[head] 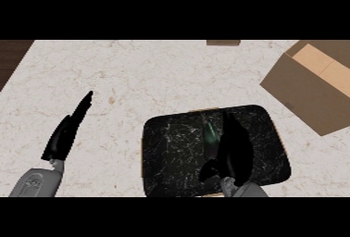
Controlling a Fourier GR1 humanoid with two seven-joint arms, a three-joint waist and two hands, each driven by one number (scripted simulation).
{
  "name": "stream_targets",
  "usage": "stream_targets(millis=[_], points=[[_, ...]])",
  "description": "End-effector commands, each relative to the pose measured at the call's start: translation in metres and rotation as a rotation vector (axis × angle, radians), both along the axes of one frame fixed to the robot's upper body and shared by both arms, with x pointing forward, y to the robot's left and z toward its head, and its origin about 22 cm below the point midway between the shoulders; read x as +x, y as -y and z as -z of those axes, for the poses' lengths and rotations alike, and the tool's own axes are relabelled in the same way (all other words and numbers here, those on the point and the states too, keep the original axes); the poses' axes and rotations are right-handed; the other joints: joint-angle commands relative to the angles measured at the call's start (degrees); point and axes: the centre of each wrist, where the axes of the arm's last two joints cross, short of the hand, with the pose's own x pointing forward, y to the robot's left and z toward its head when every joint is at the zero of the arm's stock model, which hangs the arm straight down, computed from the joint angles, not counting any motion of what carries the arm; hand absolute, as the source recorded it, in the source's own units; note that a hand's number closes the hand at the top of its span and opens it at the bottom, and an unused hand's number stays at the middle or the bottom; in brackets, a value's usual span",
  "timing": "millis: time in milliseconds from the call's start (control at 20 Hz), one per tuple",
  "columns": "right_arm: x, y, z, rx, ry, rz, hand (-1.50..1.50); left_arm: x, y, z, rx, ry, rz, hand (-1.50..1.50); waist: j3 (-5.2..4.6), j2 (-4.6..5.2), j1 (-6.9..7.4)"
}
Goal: Pick the eggplant from the tray and place it in the cardboard box
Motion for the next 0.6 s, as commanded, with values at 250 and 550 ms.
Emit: stream_targets(millis=[250, 550], points=[[0.006, -0.015, 0.023, -0.231, 0.078, 0.011, 1.5, 0.007, 0.003, -0.004, -0.011, -0.006, 0.011, 0.0, 0.57, 0.84, 0.17], [0.014, -0.023, 0.014, -0.254, 0.17, 0.056, 1.5, -0.001, 0.007, -0.002, 0.002, 0.013, 0.005, 0.0, 0.58, 0.82, 0.42]])
